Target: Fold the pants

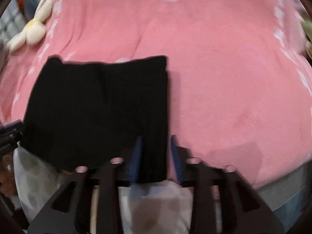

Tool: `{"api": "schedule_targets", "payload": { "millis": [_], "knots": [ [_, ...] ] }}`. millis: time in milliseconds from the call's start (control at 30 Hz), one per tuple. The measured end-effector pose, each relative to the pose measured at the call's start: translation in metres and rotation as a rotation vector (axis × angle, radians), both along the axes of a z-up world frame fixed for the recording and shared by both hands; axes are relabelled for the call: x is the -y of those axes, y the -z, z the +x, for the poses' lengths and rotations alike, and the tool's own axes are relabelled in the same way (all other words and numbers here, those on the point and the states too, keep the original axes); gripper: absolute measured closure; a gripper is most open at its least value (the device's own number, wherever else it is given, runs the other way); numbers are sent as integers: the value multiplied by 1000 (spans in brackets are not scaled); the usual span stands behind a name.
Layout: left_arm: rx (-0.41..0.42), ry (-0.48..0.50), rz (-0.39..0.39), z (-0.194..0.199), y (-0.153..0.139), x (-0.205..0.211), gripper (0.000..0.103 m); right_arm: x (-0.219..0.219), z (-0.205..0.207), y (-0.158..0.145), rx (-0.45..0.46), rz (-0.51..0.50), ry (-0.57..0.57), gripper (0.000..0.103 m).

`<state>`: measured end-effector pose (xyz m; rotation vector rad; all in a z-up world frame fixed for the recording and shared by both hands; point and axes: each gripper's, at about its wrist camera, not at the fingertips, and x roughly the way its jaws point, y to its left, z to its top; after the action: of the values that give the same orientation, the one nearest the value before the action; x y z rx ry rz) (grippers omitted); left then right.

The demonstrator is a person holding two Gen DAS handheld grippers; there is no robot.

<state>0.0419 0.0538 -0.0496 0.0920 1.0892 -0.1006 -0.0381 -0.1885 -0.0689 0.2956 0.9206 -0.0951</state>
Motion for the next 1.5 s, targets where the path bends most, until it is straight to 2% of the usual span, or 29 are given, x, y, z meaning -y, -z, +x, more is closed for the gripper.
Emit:
{"api": "schedule_targets", "payload": {
  "millis": [67,100,200,267,333,433,500,567,600,700,833,933,1067,1133,1233,1300,1367,1467,1500],
  "knots": [
    [19,-10,29,2,4,-7,26,-5,-3,-28,83,26,-19,78],
    [23,-15,31,3,5,-10,24,-12,1,-39,103,35,-59,88],
    [2,-35,2,8,13,-19,21,-51,30,-61,138,90,-244,99],
    [2,-37,-15,5,9,-21,21,-91,60,-66,125,80,-368,99],
    [15,-31,-23,0,1,-27,21,-122,89,-58,98,90,-461,100],
    [27,-35,-15,-7,-4,-39,21,-172,149,-27,13,60,-545,100],
    [19,-31,-27,-6,-2,-47,21,-188,171,-10,-18,46,-552,100],
    [-1,-34,-49,-3,4,-55,18,-209,203,16,-68,-16,-532,102],
    [1,-40,-46,-2,6,-57,18,-214,214,25,-65,-30,-523,103],
    [16,-37,-22,2,8,-59,17,-213,223,18,-45,20,-497,103],
    [-8,-18,-53,5,11,-62,16,-189,196,-13,36,88,-470,101],
    [-1,-19,-49,3,10,-61,16,-149,162,-7,23,-5,-353,101],
    [2,-26,-39,1,7,-59,17,-84,108,-19,54,40,-228,101],
    [6,-30,-34,0,5,-58,17,-67,82,-19,44,-7,-162,101],
    [7,-31,-20,-3,4,-53,18,-30,46,2,-38,-44,-90,100],
    [3,-29,-13,-5,4,-48,18,-19,37,20,-75,-45,-91,103],
    [2,-25,-7,-8,4,-42,18,-24,31,14,-59,-31,-82,103],
    [-1,-21,2,-12,1,-36,18,-35,21,-5,0,-83,-108,99],
    [3,-19,4,-14,0,-34,18,-36,21,-2,-12,-93,-120,99]
  ]
}}
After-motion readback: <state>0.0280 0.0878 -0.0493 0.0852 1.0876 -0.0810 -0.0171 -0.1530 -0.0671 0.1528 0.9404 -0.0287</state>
